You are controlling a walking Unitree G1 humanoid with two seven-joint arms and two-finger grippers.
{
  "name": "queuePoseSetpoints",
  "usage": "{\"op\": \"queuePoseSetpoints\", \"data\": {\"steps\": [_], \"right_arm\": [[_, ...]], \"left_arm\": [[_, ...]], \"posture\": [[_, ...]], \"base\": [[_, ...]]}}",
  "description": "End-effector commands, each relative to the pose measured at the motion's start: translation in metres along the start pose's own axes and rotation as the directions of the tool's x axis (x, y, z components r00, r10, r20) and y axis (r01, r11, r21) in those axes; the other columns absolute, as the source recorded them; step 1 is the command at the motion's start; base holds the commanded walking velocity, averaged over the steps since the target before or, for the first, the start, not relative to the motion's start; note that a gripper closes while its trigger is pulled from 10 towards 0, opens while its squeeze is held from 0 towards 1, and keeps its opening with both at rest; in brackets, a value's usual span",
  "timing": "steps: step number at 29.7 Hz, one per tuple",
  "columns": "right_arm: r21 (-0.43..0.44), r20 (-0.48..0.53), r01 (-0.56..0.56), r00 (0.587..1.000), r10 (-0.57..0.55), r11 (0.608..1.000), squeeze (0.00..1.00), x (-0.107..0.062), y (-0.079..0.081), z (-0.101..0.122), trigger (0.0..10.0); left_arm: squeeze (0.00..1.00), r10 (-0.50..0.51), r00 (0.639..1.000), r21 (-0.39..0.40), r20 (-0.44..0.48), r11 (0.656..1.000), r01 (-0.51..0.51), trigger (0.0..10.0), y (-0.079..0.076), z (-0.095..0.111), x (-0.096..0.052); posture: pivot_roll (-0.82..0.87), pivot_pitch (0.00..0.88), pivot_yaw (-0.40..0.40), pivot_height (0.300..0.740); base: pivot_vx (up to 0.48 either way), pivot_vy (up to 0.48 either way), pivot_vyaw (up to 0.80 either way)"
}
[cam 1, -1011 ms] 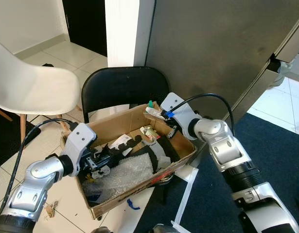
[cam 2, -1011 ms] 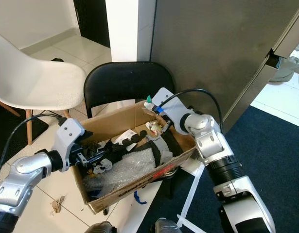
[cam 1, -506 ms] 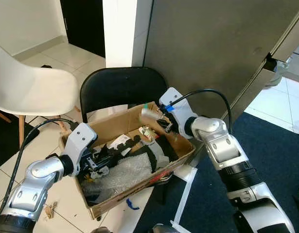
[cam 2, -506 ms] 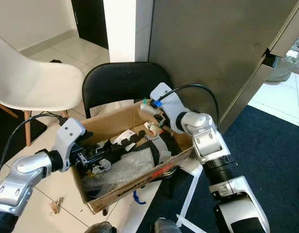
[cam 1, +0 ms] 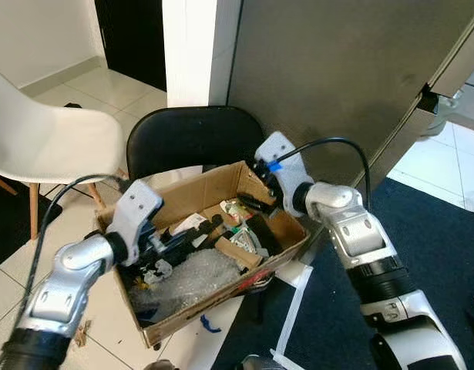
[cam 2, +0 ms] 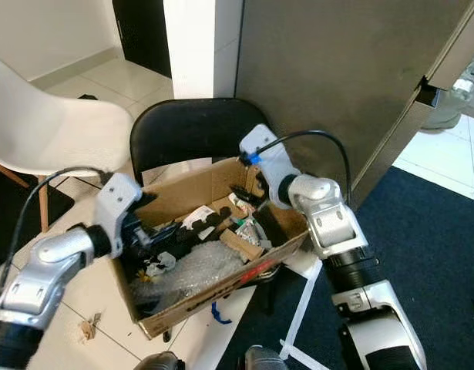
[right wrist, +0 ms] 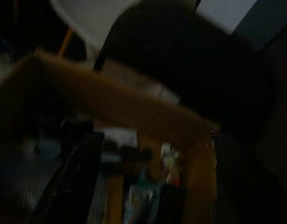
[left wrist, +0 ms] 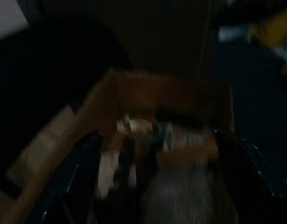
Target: Picking trash to rubbish bin
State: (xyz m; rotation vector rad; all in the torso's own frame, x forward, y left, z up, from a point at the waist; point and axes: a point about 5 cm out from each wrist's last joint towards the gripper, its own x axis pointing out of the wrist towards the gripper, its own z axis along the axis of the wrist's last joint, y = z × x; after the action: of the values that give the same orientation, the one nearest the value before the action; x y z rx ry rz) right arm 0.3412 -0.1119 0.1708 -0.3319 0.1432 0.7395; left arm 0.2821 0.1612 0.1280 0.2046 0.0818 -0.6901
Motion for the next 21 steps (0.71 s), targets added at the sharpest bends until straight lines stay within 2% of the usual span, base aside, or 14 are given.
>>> {"op": "queuePoseSetpoints", "data": {"steps": [1, 4, 8, 12, 16, 19, 21], "right_arm": [[0.058, 0.071, 0.009, 0.997, -0.013, 0.998, 0.0, 0.0, -0.002, 0.002, 10.0], [0.141, 0.128, -0.006, 0.992, -0.012, 0.99, 0.0, 0.001, 0.002, 0.003, 10.0], [0.191, 0.153, -0.047, 0.988, 0.018, 0.98, 0.0, 0.003, 0.011, -0.002, 10.0], [0.26, 0.181, -0.055, 0.983, 0.008, 0.964, 0.0, 0.004, 0.009, -0.004, 10.0], [0.276, 0.186, -0.056, 0.983, 0.004, 0.96, 0.0, 0.005, 0.008, -0.005, 10.0], [0.291, 0.188, -0.062, 0.982, 0.007, 0.955, 0.0, 0.006, 0.008, -0.006, 10.0], [0.293, 0.187, -0.066, 0.982, 0.011, 0.954, 0.0, 0.006, 0.008, -0.006, 10.0]], "left_arm": [[0.0, 0.02, 0.997, -0.022, 0.073, 1.0, -0.018, 10.0, -0.003, 0.01, 0.011], [0.0, 0.035, 0.989, -0.054, 0.142, 0.998, -0.027, 10.0, -0.009, 0.022, 0.026], [0.0, 0.072, 0.97, -0.121, 0.233, 0.992, -0.045, 10.0, -0.015, 0.035, 0.042], [0.0, 0.063, 0.955, -0.193, 0.289, 0.981, -0.006, 10.0, -0.029, 0.042, 0.058], [0.0, 0.047, 0.954, -0.189, 0.295, 0.982, 0.01, 10.0, -0.033, 0.044, 0.063], [0.0, 0.09, 0.95, -0.194, 0.298, 0.98, -0.032, 10.0, -0.022, 0.045, 0.064], [0.0, 0.086, 0.951, -0.196, 0.297, 0.98, -0.028, 10.0, -0.024, 0.045, 0.067]], "posture": [[-0.01, 0.0, -0.084, 0.74], [-0.02, 0.0, -0.084, 0.74], [-0.02, 0.0, -0.082, 0.74], [-0.03, 0.0, -0.079, 0.74], [-0.02, 0.0, -0.082, 0.74], [-0.02, 0.0, -0.082, 0.74], [-0.03, 0.0, -0.081, 0.74]], "base": [[0.0, 0.0, 0.0], [0.0, 0.0, 0.0], [0.0, 0.0, 0.0], [0.0, 0.0, 0.0], [0.0, 0.0, 0.0], [0.0, 0.0, 0.0], [0.0, -0.371, 0.0]]}}
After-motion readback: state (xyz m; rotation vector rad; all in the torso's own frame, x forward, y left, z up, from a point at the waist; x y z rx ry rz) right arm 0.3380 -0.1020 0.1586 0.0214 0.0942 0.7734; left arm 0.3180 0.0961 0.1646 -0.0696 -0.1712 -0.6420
